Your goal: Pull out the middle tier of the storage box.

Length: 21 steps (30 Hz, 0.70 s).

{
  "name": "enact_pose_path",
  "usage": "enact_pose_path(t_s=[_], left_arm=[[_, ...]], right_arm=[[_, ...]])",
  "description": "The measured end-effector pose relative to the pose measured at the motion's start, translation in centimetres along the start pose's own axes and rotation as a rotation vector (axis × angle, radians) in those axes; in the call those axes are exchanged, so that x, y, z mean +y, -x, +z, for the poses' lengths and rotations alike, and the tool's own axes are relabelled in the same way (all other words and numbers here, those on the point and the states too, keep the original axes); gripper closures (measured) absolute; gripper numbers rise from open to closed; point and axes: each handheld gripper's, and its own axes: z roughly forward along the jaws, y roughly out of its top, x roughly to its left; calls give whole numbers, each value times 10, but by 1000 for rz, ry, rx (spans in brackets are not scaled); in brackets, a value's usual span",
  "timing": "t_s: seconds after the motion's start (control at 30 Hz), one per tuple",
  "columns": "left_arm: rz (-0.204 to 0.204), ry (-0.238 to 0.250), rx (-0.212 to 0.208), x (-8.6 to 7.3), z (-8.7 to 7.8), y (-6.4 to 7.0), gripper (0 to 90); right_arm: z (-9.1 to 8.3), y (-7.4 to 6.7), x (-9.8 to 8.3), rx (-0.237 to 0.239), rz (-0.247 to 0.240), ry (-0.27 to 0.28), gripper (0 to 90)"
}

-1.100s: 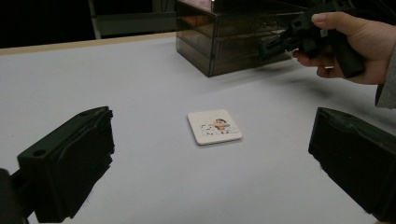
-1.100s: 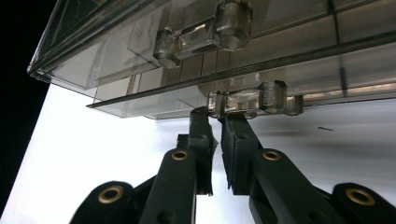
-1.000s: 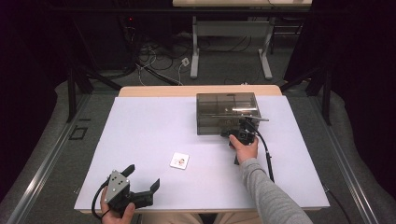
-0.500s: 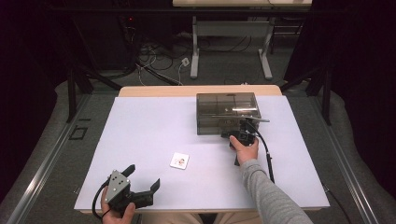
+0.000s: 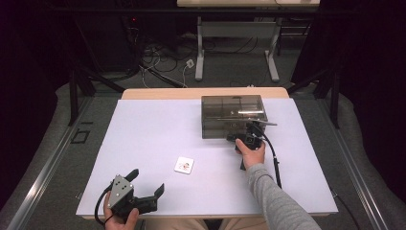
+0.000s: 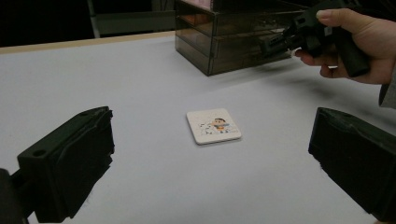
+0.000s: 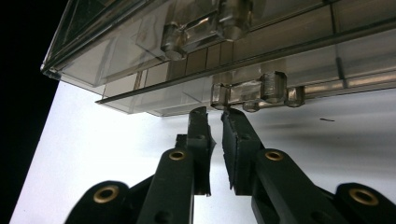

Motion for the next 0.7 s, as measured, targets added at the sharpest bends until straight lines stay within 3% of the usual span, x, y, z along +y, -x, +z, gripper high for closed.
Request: enact_pose_path(t_s=[0.07,0.43,0.7], left_arm=[[1,-3,-2,0,0,0,6],[0,-4,-3,0,-1,0,7],[-1,-3,-3,0,-1,0,6]], right_arm=[[0,0,0,-18,4,-7,806],[2,2,1,6,46,11,765],[3,2,1,-21,53,15,824]])
